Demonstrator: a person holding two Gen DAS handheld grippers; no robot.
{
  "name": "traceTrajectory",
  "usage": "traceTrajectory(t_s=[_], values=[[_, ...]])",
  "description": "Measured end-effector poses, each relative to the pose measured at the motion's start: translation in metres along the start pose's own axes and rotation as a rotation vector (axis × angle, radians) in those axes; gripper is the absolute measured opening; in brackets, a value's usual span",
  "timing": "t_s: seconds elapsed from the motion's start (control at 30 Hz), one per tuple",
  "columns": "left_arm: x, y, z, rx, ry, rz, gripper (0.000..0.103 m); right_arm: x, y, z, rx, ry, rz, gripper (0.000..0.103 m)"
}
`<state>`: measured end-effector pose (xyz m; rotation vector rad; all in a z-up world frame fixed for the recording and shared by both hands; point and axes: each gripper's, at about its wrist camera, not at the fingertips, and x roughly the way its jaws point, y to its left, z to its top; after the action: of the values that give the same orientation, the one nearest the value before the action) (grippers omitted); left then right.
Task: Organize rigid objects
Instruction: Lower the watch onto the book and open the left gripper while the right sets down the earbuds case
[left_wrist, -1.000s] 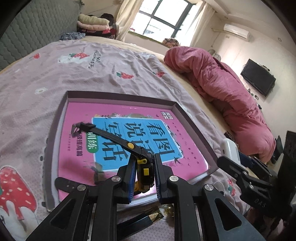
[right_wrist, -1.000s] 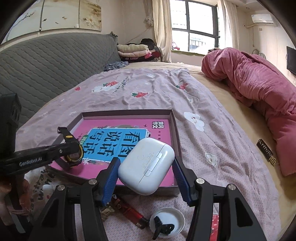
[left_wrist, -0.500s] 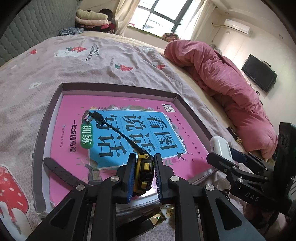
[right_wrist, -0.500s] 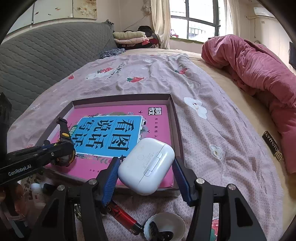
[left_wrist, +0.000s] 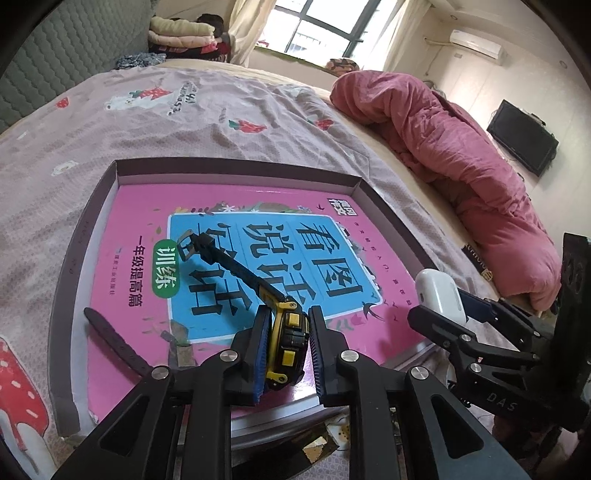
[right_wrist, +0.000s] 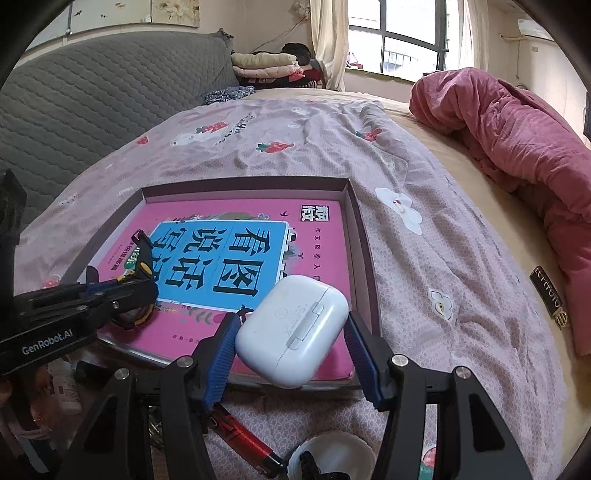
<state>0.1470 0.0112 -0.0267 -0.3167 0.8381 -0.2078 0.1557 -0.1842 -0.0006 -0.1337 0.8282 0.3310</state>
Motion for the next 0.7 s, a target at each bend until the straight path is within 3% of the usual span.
traceTrajectory(t_s=[0.43, 0.57, 0.7], values=[[-0.011, 0.002, 0.003, -0.026, -0.021, -0.016, 0.023, 0.007, -0.002, -0.004, 0.000, 0.036, -0.003, 0.058], [-0.020, 0.003, 0.005, -0.034, -0.040, -0.010, 0.036, 0.007, -0.002, -0.004, 0.001, 0.037, -0.002, 0.058], [-0.033, 0.008, 0.007, -0.056, -0.067, -0.027, 0.041, 0.006, -0.003, -0.004, 0.004, 0.040, 0.006, 0.058]])
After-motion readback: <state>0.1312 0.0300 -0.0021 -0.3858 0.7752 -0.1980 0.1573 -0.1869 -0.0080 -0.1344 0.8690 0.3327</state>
